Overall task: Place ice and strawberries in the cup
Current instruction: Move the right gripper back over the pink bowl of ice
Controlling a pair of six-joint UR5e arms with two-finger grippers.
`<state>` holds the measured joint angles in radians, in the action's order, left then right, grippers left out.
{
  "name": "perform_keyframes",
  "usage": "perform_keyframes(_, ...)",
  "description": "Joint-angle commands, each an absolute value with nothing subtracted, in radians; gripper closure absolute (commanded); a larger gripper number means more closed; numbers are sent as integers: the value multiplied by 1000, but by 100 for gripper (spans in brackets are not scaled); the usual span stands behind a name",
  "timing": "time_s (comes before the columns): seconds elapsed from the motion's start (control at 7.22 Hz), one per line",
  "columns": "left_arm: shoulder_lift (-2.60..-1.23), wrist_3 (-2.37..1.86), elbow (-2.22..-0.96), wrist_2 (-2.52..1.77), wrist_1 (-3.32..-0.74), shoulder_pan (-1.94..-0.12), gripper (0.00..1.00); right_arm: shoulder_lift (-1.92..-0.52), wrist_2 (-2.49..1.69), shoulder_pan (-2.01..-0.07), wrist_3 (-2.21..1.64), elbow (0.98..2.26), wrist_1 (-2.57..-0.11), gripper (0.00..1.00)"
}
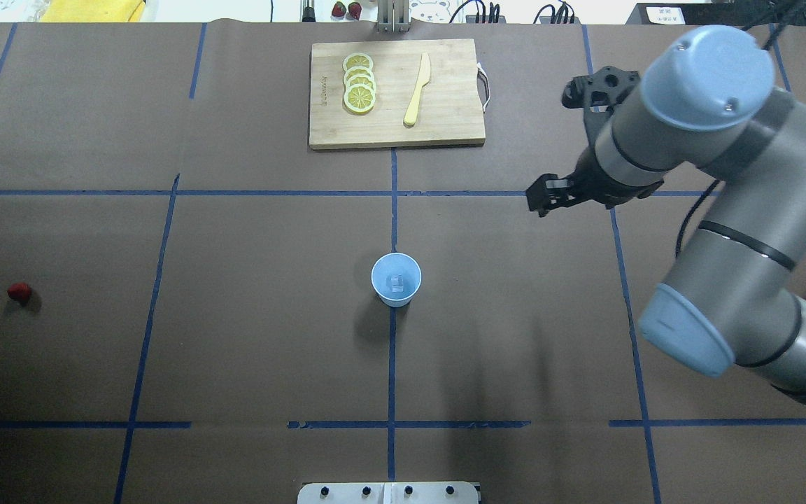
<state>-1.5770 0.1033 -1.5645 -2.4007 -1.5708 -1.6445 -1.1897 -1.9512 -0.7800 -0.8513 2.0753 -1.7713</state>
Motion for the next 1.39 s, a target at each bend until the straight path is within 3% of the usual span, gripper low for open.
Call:
perform_keyframes(0.0, -1568, 101, -1594, -2401, -1571, -1644, 0, -1410, -2071, -930, -663, 2166, -1694, 0)
perform_keyframes(0.42, -1568, 101, -1603, -2408, -1569, -1644, 0, -1632, -2236, -1187, -320, 2126, -1611, 1)
perform_keyframes(0.97, -1566, 98, -1620, -2436, -1566, -1644, 0, -1830, -2262, -1290, -7, 2099, -1591, 1)
perform_keyframes(1.25, -1568, 98, -1620, -2434, -1566, -1644, 0, -1905, -2282, -1298, -62, 1932, -1220, 1)
